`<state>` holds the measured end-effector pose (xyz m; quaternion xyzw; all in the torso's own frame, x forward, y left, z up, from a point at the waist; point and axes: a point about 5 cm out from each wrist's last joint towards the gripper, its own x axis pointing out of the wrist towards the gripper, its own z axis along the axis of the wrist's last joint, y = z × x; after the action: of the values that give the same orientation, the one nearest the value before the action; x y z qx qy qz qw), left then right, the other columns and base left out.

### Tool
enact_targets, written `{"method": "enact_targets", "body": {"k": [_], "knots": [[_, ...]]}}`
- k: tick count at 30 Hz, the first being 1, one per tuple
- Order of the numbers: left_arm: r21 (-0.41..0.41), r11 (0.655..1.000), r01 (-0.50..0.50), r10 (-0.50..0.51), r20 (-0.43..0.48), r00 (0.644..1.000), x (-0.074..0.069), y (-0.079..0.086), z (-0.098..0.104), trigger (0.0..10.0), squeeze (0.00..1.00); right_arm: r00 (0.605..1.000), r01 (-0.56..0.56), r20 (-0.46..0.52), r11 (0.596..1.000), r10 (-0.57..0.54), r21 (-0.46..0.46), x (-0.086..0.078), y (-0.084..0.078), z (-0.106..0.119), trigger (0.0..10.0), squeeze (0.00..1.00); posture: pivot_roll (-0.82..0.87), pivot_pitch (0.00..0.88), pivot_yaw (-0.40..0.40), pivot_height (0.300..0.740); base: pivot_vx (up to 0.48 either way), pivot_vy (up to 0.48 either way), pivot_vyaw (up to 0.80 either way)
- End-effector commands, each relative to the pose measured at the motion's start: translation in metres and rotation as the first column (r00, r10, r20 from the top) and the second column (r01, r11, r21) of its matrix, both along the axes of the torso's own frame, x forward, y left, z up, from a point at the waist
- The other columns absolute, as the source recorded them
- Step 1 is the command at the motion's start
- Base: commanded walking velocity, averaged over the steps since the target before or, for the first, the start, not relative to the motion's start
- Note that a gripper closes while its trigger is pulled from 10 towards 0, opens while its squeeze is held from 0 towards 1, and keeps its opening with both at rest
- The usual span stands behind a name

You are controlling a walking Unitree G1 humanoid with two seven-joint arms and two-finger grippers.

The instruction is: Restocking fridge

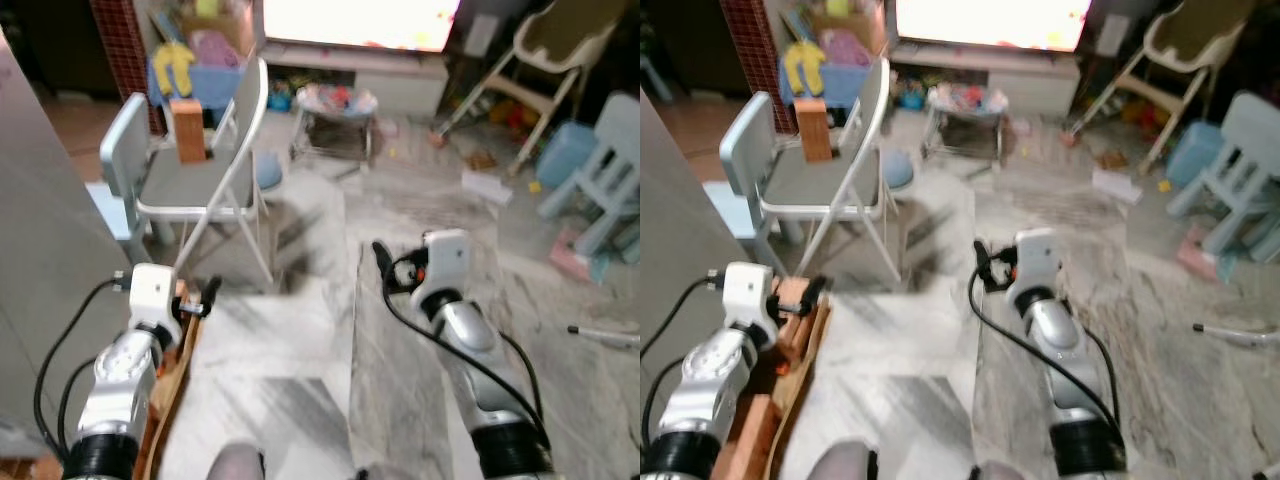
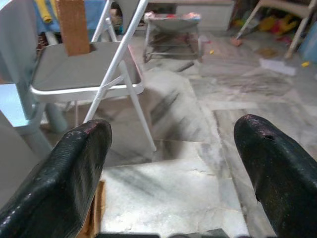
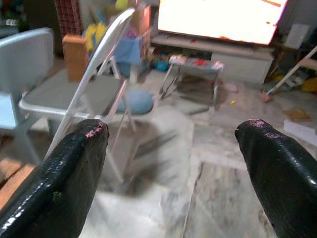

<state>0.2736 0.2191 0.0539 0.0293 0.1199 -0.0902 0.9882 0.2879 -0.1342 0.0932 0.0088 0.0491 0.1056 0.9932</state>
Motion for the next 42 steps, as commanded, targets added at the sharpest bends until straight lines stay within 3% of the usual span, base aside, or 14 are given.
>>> {"method": "enact_targets", "body": {"k": [1, 13, 27, 40, 42], "knots": [[0.001, 1.000, 0.019, -0.019, -0.010, 1.000, -0.003, 0.002, 0.001, 10.0, 0.00, 1.000, -0.020, 0.023, 1.000, 0.020, 0.003, 0.003, 0.007, 0.006, 10.0, 0.00, 0.12, 0.000, -0.075, 0.740, -0.379, 0.300, 0.00], [0.012, 0.996, 0.090, -0.089, -0.040, 0.995, -0.009, -0.006, 0.001, 10.0, 0.00, 1.000, -0.010, 0.007, 1.000, 0.010, -0.001, 0.003, 0.006, 0.002, 10.0, 0.00, 0.12, 0.000, -0.072, 0.740, -0.383, 0.293, 0.00], [0.042, 0.996, 0.080, -0.082, 0.051, 0.995, -0.006, 0.006, 0.013, 10.0, 0.00, 1.000, -0.003, 0.014, 1.000, 0.004, -0.003, 0.003, 0.005, 0.004, 10.0, 0.00, 0.12, 0.000, -0.074, 0.740, -0.054, 0.042, 0.00], [0.046, 0.995, 0.086, -0.090, 0.087, 0.992, -0.004, 0.009, 0.017, 10.0, 0.00, 1.000, 0.003, 0.023, 1.000, -0.002, -0.003, 0.005, 0.005, 0.005, 10.0, 0.00, 0.13, 0.000, -0.069, 0.740, 0.453, 0.000, 0.00], [0.058, 0.997, 0.047, -0.052, 0.089, 0.995, 0.000, 0.012, 0.017, 10.0, 0.00, 1.000, 0.004, 0.024, 1.000, -0.004, -0.002, 0.004, 0.005, 0.005, 10.0, 0.00, 0.12, 0.000, -0.066, 0.740, 0.469, 0.000, 0.00]]}}
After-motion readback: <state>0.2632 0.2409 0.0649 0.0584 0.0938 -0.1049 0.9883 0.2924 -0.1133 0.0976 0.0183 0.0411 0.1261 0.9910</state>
